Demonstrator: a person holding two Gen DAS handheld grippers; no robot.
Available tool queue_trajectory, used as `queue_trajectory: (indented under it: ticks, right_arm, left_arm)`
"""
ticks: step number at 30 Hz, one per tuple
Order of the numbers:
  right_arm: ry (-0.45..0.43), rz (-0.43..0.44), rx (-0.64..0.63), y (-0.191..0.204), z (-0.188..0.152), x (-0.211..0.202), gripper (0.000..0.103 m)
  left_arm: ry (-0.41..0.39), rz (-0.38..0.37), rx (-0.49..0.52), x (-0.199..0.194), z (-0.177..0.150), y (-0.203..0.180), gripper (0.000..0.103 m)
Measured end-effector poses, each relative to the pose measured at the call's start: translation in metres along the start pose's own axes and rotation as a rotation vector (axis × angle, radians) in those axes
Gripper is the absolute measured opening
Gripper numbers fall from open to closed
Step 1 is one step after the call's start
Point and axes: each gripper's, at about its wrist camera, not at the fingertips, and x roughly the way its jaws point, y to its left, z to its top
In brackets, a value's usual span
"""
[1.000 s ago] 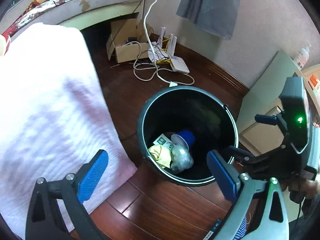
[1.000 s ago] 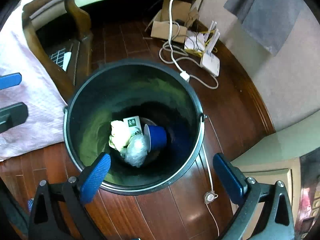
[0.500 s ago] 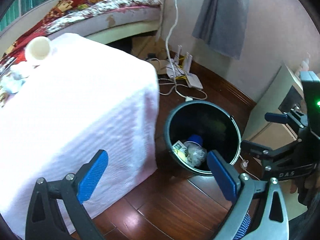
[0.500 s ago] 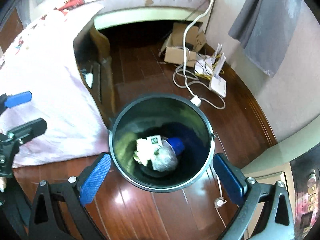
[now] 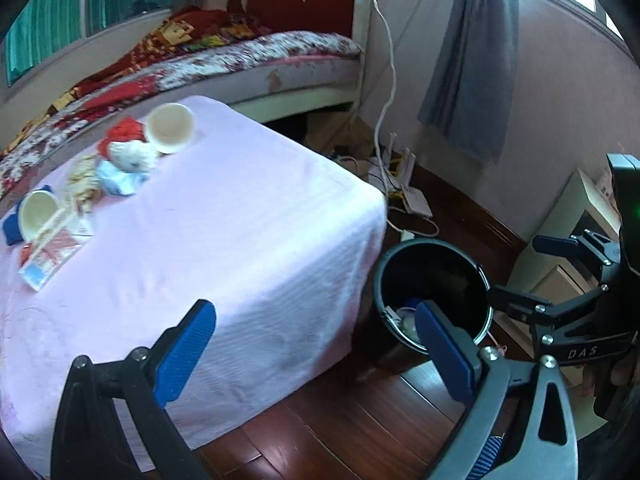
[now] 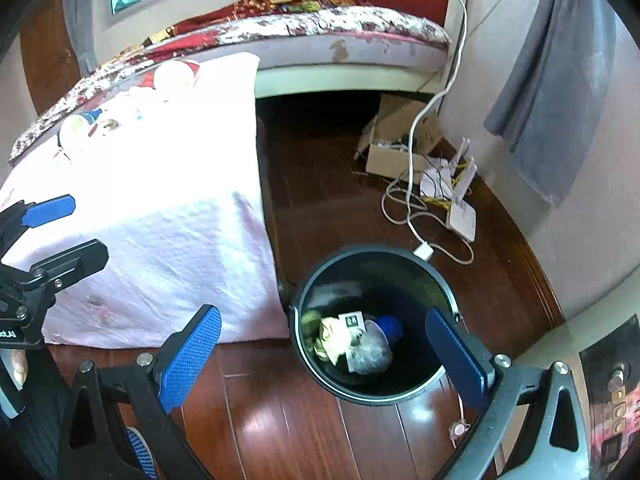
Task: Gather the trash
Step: 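Move both tools back toward the remaining items on the bed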
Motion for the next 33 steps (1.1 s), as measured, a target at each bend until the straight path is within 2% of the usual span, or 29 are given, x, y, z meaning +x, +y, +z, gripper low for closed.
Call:
queue_trajectory:
  ticks: [10, 22, 29, 33]
  right_arm:
    - [-0.046, 0.066, -0.045, 0.054, 0.025, 0.003, 0.103]
    - [-0.063, 0.141, -0.127, 0.133, 0.057, 0.021, 0.103]
    - [-0.049, 0.152, -0.155, 0.159, 0.073, 0.038, 0.103]
    - [-0.037, 0.121, -0.157, 0.165, 0.084, 0.053, 0.103]
  left_arm:
    - [-0.060, 0.105, -0.059, -0.032, -0.008, 0.058, 0.100]
    - [-0.083, 0.255, -0.189, -0.046, -0.023, 0.171, 0.100]
    - [-0.088, 0.268, -0.232, -0.029, -0.012, 0.223, 0.100]
    - [-0.071, 0.244, -0.261, -0.010, -0.004, 0.241, 0.100]
